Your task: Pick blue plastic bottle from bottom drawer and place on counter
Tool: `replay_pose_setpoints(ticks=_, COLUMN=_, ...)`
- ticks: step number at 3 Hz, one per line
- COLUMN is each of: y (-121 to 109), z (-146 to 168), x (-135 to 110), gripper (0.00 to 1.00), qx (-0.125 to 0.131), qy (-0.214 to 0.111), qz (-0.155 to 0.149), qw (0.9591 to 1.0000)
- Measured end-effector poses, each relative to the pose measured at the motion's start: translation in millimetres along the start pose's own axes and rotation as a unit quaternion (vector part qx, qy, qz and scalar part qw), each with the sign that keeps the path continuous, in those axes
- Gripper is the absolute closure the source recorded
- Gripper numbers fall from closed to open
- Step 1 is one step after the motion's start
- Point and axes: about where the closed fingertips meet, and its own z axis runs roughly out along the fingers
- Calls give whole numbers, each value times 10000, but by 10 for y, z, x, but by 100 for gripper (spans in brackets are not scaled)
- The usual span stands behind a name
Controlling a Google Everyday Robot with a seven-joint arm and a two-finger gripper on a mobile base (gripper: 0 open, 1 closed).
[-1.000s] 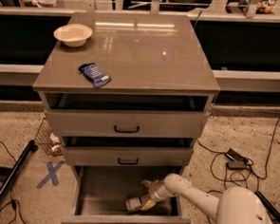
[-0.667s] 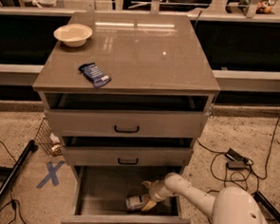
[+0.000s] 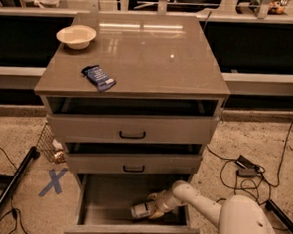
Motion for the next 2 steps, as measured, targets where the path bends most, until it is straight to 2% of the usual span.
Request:
replay_pose_setpoints(ticks=1, y=25, z=-38, x=-51, gripper=68, qx=17, qy=-312, qz=-146, qw=9994)
replay_pose_setpoints(ticks=2, y=29, z=-228, x=-158, gripper=91, qx=191, qy=-977, qz=-99, qw=9950)
